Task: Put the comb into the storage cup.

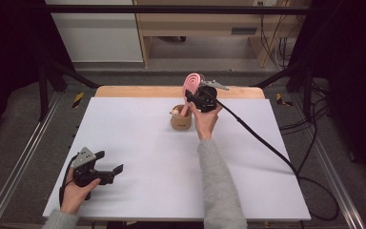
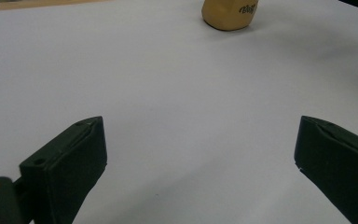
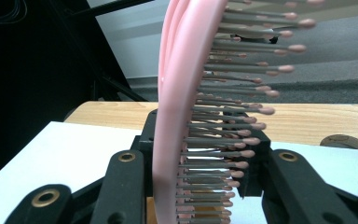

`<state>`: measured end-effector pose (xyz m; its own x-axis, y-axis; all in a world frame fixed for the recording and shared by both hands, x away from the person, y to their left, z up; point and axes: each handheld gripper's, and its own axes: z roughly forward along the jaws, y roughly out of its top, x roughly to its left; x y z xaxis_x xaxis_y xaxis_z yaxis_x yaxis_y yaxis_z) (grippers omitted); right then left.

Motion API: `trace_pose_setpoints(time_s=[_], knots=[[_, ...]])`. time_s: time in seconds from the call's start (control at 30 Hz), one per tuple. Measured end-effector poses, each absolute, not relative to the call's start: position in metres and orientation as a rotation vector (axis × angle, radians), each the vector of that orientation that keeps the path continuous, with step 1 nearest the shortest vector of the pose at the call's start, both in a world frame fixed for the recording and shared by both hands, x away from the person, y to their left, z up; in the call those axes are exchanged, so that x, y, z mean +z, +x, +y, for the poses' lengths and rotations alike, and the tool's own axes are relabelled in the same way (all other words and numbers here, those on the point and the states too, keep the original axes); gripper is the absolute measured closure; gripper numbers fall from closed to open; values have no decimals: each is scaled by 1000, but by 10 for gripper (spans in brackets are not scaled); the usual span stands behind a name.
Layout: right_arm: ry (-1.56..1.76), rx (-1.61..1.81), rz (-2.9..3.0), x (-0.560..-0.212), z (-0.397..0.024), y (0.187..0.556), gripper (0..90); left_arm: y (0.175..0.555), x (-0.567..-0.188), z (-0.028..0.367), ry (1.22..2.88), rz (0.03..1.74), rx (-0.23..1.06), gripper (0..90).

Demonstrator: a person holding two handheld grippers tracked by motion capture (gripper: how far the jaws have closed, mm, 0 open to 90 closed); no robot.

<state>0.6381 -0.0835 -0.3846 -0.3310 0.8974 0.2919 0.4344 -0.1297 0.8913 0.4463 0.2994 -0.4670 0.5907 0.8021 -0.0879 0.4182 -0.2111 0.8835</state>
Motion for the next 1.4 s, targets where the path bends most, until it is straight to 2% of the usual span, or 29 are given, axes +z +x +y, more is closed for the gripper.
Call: trace_pose_setpoints(time_s=[0.93, 1.4], knots=[[1562, 1455, 1667, -392, -103, 637, 608, 447, -468, 298, 1841, 989, 489, 23], [1547, 1381, 1684, -394, -106, 637, 568, 446, -468, 298, 1841, 989, 488, 23]])
